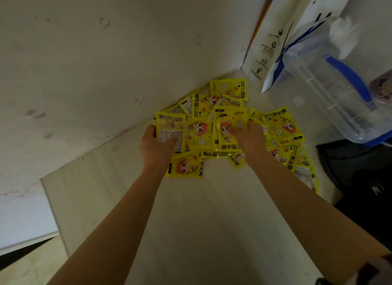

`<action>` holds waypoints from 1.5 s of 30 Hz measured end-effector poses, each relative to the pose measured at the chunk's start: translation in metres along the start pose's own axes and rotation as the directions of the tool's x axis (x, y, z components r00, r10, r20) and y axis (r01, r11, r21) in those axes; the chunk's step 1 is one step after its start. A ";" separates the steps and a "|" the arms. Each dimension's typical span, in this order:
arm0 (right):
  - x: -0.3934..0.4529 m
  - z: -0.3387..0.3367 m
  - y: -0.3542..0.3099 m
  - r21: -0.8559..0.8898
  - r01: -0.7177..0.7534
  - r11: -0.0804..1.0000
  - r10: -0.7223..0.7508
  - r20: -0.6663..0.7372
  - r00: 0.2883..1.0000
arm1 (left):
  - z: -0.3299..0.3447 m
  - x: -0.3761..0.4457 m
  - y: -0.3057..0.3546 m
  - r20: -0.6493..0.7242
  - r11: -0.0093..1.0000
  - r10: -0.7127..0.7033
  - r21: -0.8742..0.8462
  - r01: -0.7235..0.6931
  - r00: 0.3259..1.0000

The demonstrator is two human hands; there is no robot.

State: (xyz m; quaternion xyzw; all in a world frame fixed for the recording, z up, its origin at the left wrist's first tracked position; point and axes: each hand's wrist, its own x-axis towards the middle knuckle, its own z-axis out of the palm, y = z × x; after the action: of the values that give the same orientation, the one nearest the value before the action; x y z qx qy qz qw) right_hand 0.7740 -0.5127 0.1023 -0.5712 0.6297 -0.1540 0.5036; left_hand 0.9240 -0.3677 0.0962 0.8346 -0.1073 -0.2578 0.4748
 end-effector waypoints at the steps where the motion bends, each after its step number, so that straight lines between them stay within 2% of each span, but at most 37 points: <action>1: 0.004 -0.004 -0.002 0.038 -0.006 0.999 0.006 -0.020 1.000 | 0.001 0.002 0.003 0.014 1.000 0.013 -0.021 -0.013 1.000; 4: 0.015 -0.008 -0.010 0.110 -0.039 0.993 0.040 -0.009 0.999 | 0.009 0.012 0.012 0.027 0.996 0.009 -0.086 -0.007 1.000; 8: 0.027 -0.004 -0.020 0.119 -0.105 0.987 0.101 0.043 0.994 | 0.027 0.024 0.024 0.043 0.988 -0.027 -0.151 0.033 0.999; 13: 0.034 0.000 -0.025 0.144 -0.198 0.970 0.189 0.075 0.979 | 0.045 0.035 0.027 0.060 0.990 -0.066 -0.118 0.073 0.996; 16: 0.034 0.000 -0.026 0.175 -0.199 0.964 0.190 0.069 0.979 | 0.049 0.037 0.023 0.061 0.994 -0.078 -0.077 0.083 0.995; 20: 0.031 -0.004 -0.022 0.156 -0.156 0.975 0.154 0.030 0.988 | 0.046 0.033 0.016 0.054 0.994 -0.090 -0.055 0.093 0.994; 23: 0.028 -0.011 -0.021 0.146 -0.027 0.989 0.030 -0.020 0.999 | 0.042 0.026 0.012 0.058 0.996 -0.073 -0.050 0.076 0.996; 26: 0.022 -0.020 -0.024 0.066 0.110 0.992 -0.106 -0.073 0.992 | 0.037 0.017 0.012 0.075 0.997 -0.041 -0.055 0.045 0.996; 29: 0.016 -0.030 -0.027 0.022 0.151 0.988 -0.148 -0.097 0.984 | 0.032 0.005 0.011 0.086 0.996 -0.038 -0.079 0.045 0.996; 37: -0.052 -0.062 -0.019 0.096 0.197 0.976 -0.205 0.074 0.976 | 0.017 -0.050 0.005 0.123 0.968 -0.081 -0.225 0.107 0.989; 40: -0.086 -0.071 -0.006 0.137 0.138 0.981 -0.156 0.132 0.979 | 0.012 -0.070 0.000 0.135 0.963 -0.097 -0.238 0.127 0.986; 45: -0.136 -0.081 0.030 0.174 0.017 0.985 -0.058 0.233 0.971 | 0.000 -0.110 -0.011 0.264 0.957 -0.093 -0.242 0.159 0.960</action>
State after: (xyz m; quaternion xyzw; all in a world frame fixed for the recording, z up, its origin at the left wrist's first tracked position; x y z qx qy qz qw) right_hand 0.6692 -0.4154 0.1776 -0.5520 0.5384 -0.1478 0.6193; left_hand 0.8308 -0.3154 0.1232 0.7308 -0.0776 -0.4028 0.5456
